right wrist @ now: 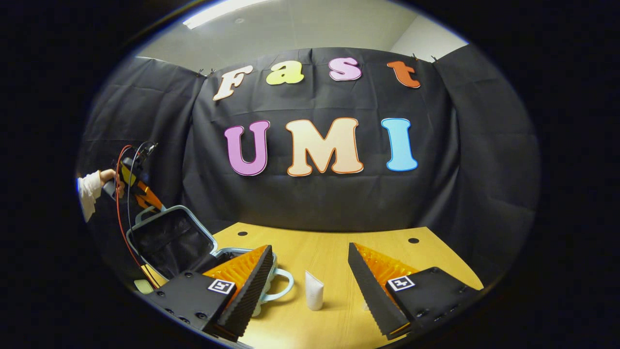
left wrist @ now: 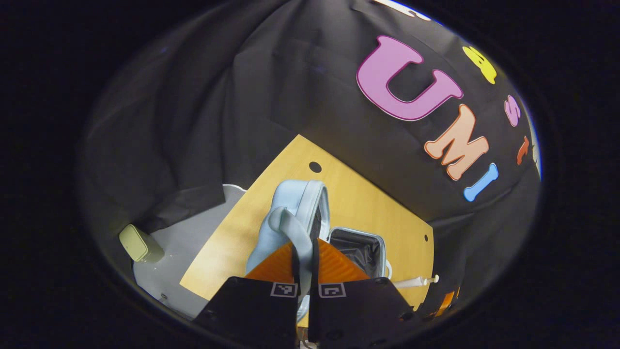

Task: First open the suitcase, pack the skin care products into it, and then close the suitcase.

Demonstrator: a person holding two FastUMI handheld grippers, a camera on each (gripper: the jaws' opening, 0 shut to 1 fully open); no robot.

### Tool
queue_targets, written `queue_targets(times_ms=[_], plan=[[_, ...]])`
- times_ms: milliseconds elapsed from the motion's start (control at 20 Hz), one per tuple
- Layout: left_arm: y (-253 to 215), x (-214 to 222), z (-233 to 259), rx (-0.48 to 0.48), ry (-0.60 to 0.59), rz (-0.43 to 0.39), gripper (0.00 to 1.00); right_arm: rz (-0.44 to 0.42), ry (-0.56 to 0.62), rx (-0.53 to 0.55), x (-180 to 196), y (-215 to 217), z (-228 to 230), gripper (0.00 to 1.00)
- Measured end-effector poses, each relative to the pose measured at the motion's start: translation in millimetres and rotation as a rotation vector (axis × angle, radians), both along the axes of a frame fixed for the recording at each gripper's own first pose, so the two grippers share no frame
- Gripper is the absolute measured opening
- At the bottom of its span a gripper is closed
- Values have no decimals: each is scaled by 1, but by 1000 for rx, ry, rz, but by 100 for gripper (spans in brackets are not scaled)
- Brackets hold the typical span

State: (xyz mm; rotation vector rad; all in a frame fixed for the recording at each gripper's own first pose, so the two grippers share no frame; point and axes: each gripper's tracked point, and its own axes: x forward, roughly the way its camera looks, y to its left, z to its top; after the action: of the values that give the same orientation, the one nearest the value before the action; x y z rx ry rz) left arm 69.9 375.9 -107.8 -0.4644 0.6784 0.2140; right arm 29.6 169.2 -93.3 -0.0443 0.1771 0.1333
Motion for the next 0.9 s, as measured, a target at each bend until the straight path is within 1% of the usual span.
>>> queue_targets(times_ms=[100, 150, 300, 350, 400, 450, 500, 550, 600, 650, 700, 900], plan=[[21, 0, -13, -13, -2, 17, 1, -20, 10, -8, -1, 2, -3, 98], [31, -1, -20, -22, -4, 27, 1, -29, 15, -12, 0, 3, -5, 96], [57, -2, -41, -58, -19, 63, 1, -49, 34, -25, 3, 6, -9, 96], [66, -4, -50, -58, -18, 75, 1, -49, 38, -29, 4, 9, -10, 98], [75, -6, -60, -53, -13, 81, 1, -49, 41, -32, 6, 12, -11, 96], [84, -8, -71, -50, -4, 93, 1, -48, 45, -34, 8, 14, -12, 98], [89, -8, -80, -62, 4, 102, 5, -49, 53, -35, 8, 16, -14, 96], [91, -9, -89, -80, 16, 111, 1, -47, 59, -34, 9, 20, -16, 98], [97, -9, -101, -85, 29, 114, 2, -44, 62, -35, 10, 23, -17, 98], [100, -11, -113, -81, 49, 114, 0, -40, 64, -39, 9, 27, -18, 98], [104, -13, -125, -74, 68, 109, 1, -38, 69, -44, 8, 30, -21, 98], [110, -12, -152, -73, 89, 69, 1, -45, 83, -47, 1, 35, -25, 98]])
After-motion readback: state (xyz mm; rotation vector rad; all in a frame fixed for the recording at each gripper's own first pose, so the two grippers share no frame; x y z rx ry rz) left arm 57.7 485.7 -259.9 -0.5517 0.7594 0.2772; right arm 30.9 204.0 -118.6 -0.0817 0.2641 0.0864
